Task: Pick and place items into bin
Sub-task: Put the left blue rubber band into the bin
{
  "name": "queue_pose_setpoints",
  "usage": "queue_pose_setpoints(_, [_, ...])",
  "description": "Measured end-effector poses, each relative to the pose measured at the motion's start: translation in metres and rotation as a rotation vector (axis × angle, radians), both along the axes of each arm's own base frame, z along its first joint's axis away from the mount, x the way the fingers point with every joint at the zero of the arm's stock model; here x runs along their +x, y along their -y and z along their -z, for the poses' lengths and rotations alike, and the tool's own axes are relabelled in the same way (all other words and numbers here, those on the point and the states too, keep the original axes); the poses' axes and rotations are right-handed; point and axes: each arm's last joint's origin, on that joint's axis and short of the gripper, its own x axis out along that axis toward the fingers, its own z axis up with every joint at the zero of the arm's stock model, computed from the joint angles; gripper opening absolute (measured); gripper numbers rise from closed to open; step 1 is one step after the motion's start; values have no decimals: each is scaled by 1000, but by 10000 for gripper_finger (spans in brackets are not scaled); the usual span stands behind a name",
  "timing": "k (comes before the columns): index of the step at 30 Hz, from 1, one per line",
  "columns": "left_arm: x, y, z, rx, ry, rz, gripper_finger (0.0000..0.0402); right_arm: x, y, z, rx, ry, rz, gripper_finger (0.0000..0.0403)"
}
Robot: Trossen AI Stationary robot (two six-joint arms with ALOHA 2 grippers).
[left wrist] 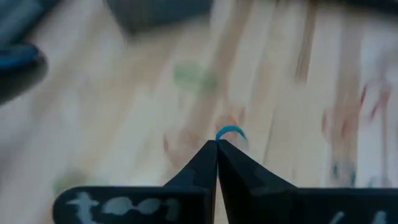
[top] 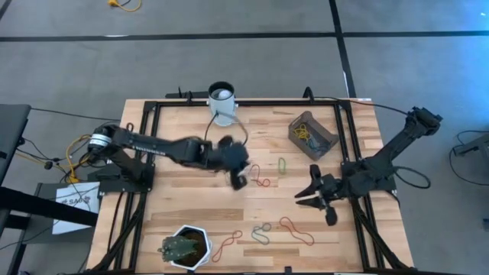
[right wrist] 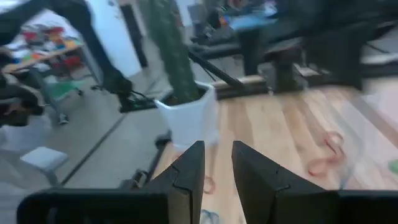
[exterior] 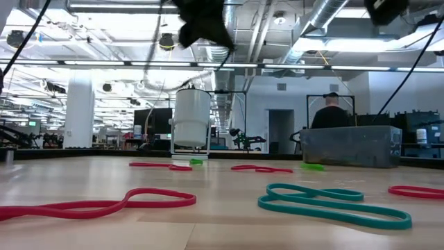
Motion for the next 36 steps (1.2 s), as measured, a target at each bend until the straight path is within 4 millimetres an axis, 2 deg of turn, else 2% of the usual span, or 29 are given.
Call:
queue_pose_setpoints(5, [18, -39, -35, 49, 246, 9, 0, -12, -11, -14, -26, 125, -93, 77])
queue_pose_setpoints(10, [39, -80, -43, 37, 500, 62, 0, -24, -18, -23, -43, 204, -159, 77])
queue_pose_setpoints(13, [55, -103, -30, 20, 599, 87, 0, -30, -17, -27, -26, 226, -180, 77])
queue_pose_setpoints(18, [85, -138, 2, -40, 696, 121, 0, -36, -17, -31, -47, 256, -204, 77])
queue_pose_setpoints(23, [130, -169, 17, -66, 716, 157, 0, -37, -17, -32, -55, 261, -206, 77])
queue_pose_setpoints(28, [180, -185, 32, -71, 689, 195, 0, -37, -16, -32, -62, 263, -201, 77])
queue_pose_setpoints(31, [202, -194, 48, -55, 638, 170, 0, -37, -17, -32, -64, 263, -201, 77])
queue_pose_setpoints(34, [216, -201, 66, -58, 607, 157, 0, -37, -17, -31, -77, 261, -202, 77])
queue_pose_setpoints(36, [218, -203, 80, -33, 668, 154, 0, -36, -17, -29, -89, 250, -203, 77])
